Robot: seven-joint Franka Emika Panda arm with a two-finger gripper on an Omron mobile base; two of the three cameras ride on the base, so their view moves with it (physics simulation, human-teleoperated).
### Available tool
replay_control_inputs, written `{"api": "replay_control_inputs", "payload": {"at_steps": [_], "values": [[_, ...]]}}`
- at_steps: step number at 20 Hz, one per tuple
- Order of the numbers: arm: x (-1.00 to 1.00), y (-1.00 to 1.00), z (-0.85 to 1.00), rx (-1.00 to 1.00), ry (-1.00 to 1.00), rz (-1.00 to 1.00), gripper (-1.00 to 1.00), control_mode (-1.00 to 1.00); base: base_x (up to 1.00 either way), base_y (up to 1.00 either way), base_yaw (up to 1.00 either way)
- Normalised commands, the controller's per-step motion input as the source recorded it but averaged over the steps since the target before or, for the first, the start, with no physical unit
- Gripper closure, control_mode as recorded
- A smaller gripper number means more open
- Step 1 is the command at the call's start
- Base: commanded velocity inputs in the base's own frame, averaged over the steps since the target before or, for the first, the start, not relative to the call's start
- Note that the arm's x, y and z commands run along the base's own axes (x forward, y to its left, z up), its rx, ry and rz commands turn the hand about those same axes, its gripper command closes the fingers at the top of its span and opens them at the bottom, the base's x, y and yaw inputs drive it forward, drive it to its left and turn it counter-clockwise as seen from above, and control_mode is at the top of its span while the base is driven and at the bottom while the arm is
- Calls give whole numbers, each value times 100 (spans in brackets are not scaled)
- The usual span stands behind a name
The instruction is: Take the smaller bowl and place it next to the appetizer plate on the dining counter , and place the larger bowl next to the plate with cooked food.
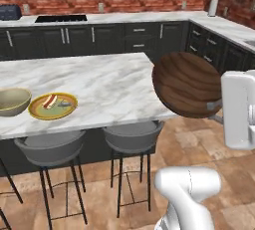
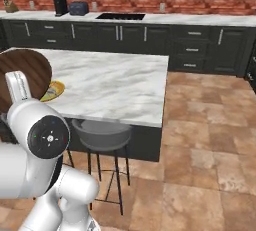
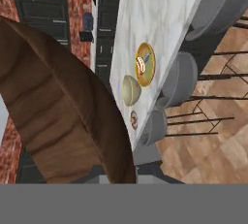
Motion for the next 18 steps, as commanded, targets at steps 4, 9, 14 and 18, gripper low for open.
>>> {"api": "replay_control_inputs", "payload": {"at_steps": [4, 9, 14, 18], "values": [[0, 0, 0, 0, 0, 0, 100, 100, -15, 100, -5], [0, 0, 0, 0, 0, 0, 100, 100, -15, 100, -5], [0, 0, 0, 0, 0, 0, 100, 100, 7, 100, -6], [0, 0, 0, 0, 0, 0, 100, 100, 76, 100, -20]]}}
